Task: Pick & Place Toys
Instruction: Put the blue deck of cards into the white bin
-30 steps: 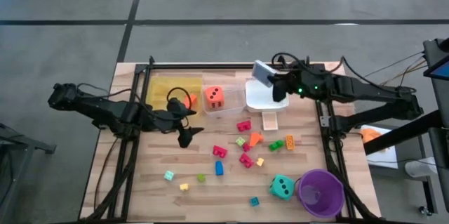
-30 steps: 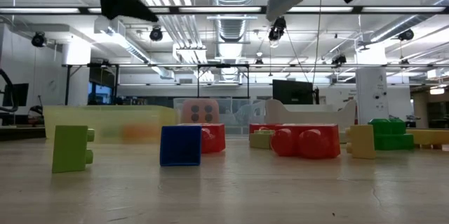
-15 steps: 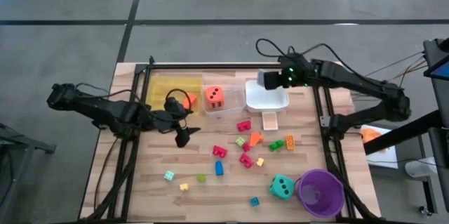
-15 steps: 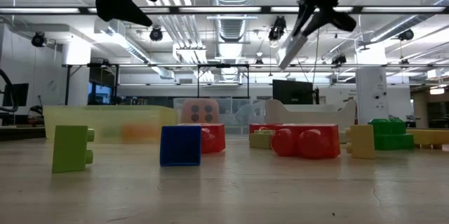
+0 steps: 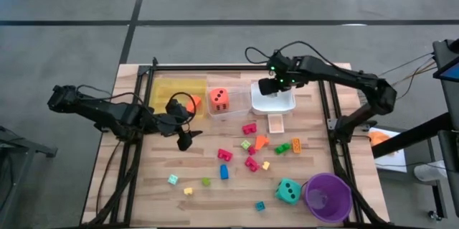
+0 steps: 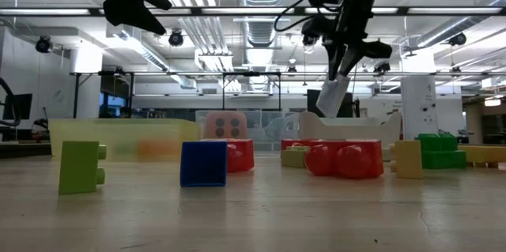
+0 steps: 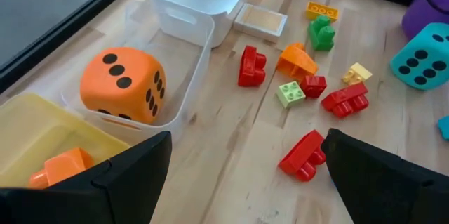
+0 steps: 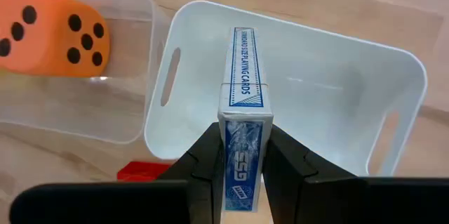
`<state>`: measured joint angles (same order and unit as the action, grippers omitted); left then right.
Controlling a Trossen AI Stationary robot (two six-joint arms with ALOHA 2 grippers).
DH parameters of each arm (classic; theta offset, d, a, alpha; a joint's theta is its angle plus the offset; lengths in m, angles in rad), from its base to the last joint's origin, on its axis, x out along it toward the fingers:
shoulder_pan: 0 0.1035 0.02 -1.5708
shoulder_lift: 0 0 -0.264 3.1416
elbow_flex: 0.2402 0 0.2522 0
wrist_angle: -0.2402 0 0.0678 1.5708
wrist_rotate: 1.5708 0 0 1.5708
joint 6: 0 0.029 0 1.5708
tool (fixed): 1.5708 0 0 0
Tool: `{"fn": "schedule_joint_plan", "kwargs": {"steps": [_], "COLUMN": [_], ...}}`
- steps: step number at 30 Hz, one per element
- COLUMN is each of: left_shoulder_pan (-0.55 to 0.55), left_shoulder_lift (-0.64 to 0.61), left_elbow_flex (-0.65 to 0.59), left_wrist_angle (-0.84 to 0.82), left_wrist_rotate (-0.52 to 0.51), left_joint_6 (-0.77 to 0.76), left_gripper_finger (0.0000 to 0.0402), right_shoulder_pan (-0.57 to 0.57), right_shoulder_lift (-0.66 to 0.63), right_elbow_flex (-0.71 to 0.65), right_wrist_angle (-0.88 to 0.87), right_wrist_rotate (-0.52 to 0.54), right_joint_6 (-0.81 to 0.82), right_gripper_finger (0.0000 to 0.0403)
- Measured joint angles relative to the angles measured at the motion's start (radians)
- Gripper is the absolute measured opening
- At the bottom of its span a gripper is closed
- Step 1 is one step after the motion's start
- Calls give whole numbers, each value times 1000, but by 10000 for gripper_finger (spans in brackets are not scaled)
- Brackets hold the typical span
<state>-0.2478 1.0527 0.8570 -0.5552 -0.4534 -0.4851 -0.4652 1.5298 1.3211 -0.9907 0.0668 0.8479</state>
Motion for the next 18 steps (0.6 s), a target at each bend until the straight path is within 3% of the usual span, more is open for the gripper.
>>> {"fn": "schedule_joint_plan", "kwargs": {"steps": [8,18], "left_shoulder_pan": [0,1], "left_shoulder_lift": [0,1], "left_elbow_flex": [0,-11], "left_wrist_angle": [-21,-18], "left_wrist_rotate": [0,0], "left_joint_6": [10,7], "left_gripper_finger": [367,367], "right_shoulder_pan": [-12,-52], "right_shoulder_lift": [95,147], "right_elbow_flex": [20,13], "right_wrist_angle": [9,46], "right_wrist_rotate": [-115,-151], "right_joint_6": [-32,-38], "right_gripper_finger": [61,61]}}
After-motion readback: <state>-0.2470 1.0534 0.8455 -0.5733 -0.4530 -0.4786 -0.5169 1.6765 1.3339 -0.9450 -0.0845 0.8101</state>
